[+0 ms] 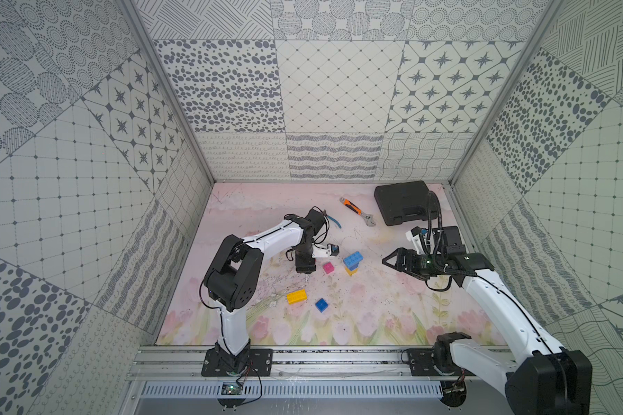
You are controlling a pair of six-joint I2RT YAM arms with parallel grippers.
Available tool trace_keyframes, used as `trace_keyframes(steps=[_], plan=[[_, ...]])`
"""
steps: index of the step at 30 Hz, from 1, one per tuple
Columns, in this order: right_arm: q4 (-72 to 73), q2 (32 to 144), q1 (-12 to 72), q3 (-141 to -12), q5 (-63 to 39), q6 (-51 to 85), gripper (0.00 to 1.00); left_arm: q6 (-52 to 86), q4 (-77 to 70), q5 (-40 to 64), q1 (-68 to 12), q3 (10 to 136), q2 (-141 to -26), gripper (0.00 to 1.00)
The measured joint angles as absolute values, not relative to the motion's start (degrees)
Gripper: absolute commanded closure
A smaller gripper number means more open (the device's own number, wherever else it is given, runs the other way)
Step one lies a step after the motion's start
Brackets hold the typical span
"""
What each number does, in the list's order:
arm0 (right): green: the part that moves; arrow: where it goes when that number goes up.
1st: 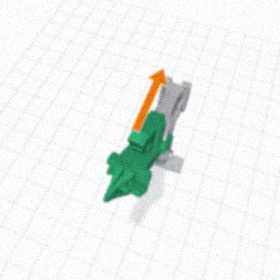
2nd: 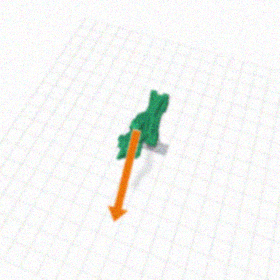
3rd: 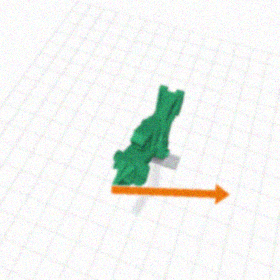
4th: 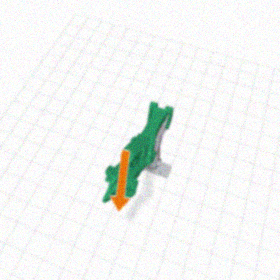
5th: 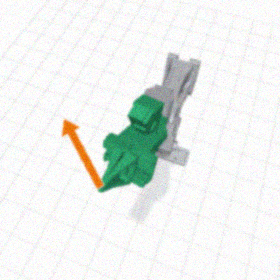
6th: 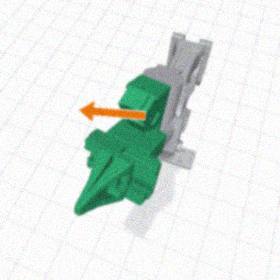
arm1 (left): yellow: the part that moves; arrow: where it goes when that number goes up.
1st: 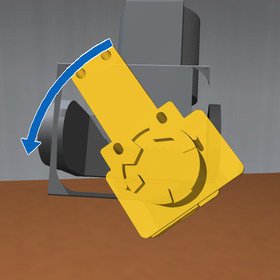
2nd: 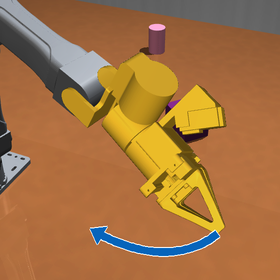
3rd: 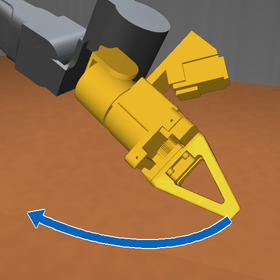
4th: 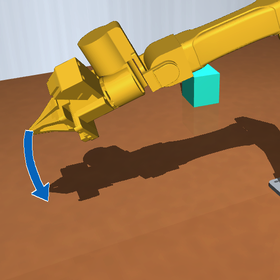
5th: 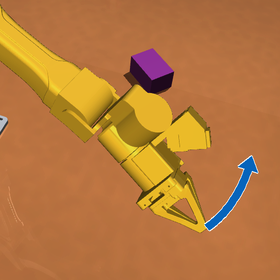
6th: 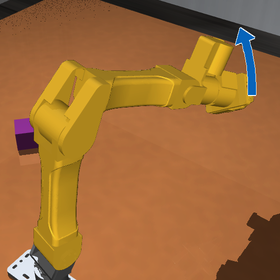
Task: Assemble a spoon with lego
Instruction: Pick up the lego brick from the center of the board.
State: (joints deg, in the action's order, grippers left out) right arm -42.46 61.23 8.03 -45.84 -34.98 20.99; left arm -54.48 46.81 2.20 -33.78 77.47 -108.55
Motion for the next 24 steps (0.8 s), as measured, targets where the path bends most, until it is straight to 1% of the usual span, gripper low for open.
trace_keyframes(steps=[8,12,14,18,21,24], plan=[[-41.78,61.98,8.03,-45.5,-35.11,20.97,0.02,-57.6,44.99,1.98,-32.25,77.87,-110.28,0.28],[-41.74,62.02,8.03,-45.43,-35.09,20.97,0.02,-58.04,44.34,1.98,-31.92,78.3,-111.28,0.37],[-41.71,62.15,8.03,-45.43,-35.11,20.97,0.02,-58.33,44.12,1.98,-31.83,78.48,-111.59,0.4],[-41.71,62.61,8.03,-45.41,-35.07,20.97,0.02,-58.35,43.83,1.98,-31.81,78.3,-111.7,0.53],[-41.67,62.61,8.03,-45.43,-35.09,20.97,0.02,-58.02,43.64,1.98,-31.81,77.8,-111.7,0.55],[-41.69,62.61,8.03,-45.43,-35.07,20.97,0.02,-57.49,43.42,1.98,-31.81,77.28,-111.7,0.61]])
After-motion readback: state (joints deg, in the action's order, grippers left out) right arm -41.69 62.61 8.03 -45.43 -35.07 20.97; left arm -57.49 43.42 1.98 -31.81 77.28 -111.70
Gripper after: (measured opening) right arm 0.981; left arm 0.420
